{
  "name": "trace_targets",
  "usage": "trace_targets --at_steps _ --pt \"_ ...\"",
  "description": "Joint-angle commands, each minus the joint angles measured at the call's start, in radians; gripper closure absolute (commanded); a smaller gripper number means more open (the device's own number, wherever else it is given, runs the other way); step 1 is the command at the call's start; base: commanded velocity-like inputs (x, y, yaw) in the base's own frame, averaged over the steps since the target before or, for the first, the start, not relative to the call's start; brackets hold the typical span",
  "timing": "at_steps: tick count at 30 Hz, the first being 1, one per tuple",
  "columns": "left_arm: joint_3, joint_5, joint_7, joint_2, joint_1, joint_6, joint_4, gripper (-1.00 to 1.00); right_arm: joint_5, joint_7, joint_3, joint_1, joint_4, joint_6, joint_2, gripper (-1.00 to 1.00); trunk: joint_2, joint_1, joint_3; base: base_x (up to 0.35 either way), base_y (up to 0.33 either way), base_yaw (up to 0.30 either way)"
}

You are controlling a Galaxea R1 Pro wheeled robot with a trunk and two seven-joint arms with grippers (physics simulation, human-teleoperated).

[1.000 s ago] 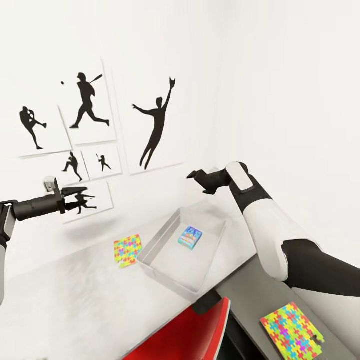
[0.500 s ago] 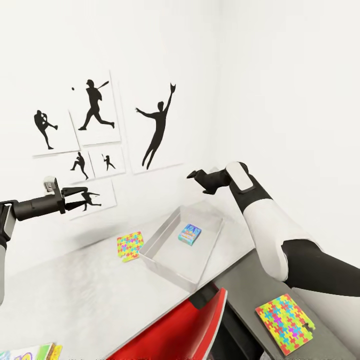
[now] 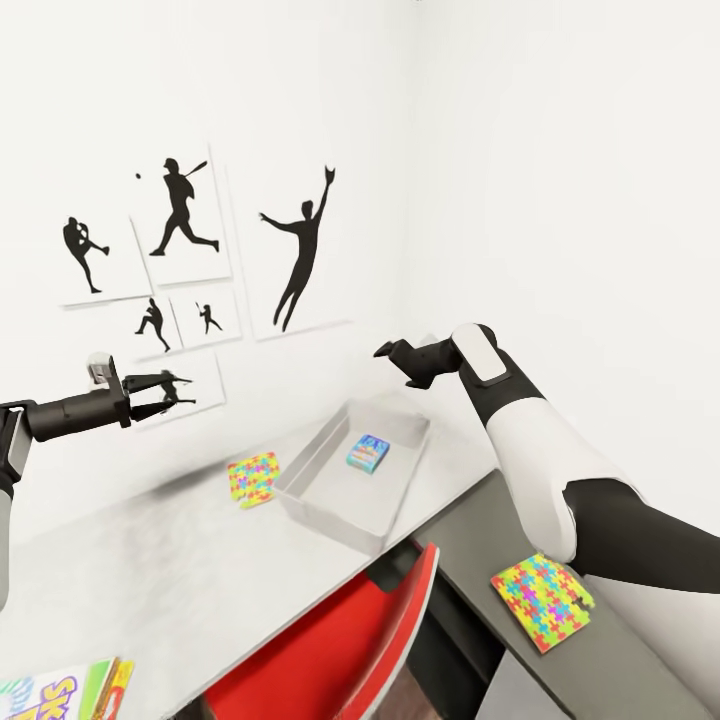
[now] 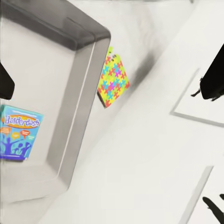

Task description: Put all the toys in the child's room - the three board games (two on the bed and one on the table), the two jigsaw puzzles on the table, and the tennis ball on the table - inside the toy box on the table in the child's room.

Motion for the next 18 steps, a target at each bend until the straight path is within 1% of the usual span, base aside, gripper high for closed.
trace_targets --at_steps 1,7,18 --pt "0.004 -0.011 -0.009 0.000 -0.001 0.010 -0.001 -1.00 -0.010 -0.010 0.000 -0.001 -0.001 0.001 0.000 -1.00 -0.002 0.000 -0.003 -0.298 0.090 -0.225" --pt "0.004 -0.011 -0.009 0.000 -0.001 0.010 -0.001 -1.00 -0.010 -0.009 0.000 -0.001 0.000 0.001 0.000 -1.00 -0.002 0.000 -0.009 -0.301 0.105 -0.233" --pt "0.003 -0.011 -0.007 0.000 -0.001 0.010 -0.001 -1.00 -0.010 -0.007 0.000 -0.001 0.000 0.001 0.000 -1.00 -0.002 0.000 -0.016 -0.294 0.161 -0.252"
